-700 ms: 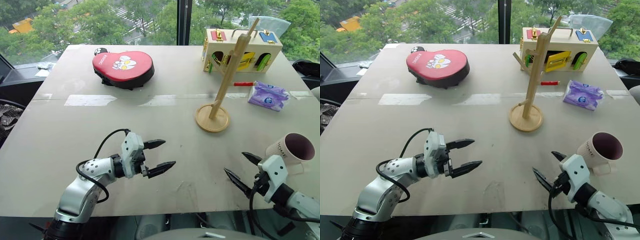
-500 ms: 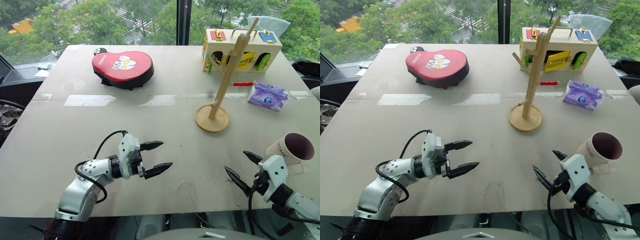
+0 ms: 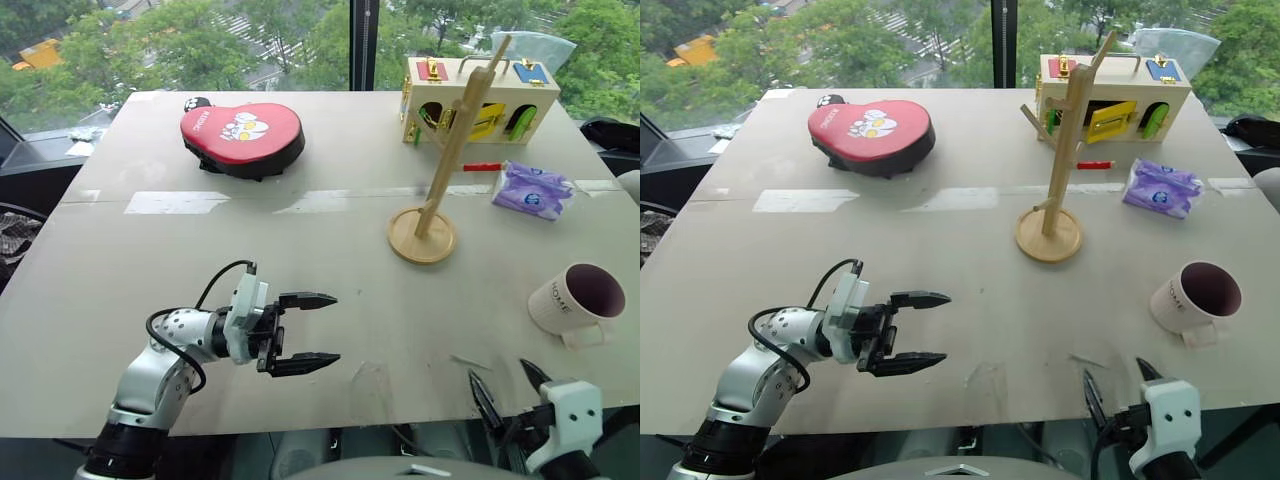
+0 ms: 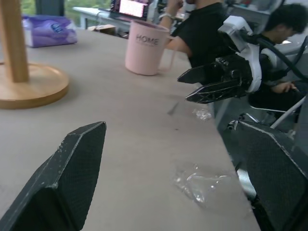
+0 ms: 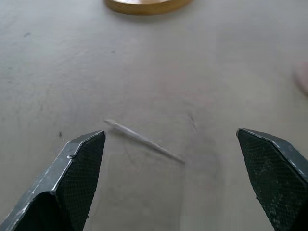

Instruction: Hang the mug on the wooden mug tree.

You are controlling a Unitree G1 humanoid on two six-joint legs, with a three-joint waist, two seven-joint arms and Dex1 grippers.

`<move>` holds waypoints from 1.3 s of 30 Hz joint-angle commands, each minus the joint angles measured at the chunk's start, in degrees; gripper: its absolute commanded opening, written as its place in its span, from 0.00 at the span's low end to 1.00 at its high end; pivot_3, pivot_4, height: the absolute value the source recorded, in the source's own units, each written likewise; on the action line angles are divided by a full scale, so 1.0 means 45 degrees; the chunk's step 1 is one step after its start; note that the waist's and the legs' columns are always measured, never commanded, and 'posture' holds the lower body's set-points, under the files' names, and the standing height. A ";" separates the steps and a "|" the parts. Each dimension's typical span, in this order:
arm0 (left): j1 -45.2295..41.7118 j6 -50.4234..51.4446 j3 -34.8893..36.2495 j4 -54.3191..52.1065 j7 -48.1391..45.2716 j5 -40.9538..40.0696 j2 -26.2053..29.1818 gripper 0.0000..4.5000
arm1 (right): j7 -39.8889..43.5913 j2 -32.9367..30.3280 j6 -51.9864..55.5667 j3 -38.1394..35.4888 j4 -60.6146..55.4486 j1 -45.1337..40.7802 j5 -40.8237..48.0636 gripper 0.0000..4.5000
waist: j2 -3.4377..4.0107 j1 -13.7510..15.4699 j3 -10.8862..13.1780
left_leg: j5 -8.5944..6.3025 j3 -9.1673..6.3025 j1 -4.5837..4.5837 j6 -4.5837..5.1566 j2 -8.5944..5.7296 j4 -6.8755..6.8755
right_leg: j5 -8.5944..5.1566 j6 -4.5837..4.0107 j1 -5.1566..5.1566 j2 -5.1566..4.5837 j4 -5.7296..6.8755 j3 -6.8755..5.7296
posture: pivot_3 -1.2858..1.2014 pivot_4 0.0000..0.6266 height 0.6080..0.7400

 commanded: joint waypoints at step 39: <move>-0.0889 0.1404 0.0150 -0.1091 0.0859 -0.0783 0.0258 0.98 | -0.4338 0.1517 -0.0116 -0.3673 0.2045 -0.4653 0.0916 0.98 | 0.0040 0.0087 0.0017 | 0.0067 0.0024 -0.0005 -0.0012 -0.0002 -0.0022 | 0.0028 -0.0058 -0.0020 0.0017 0.0009 0.0010 | 0.52 0.24 0.95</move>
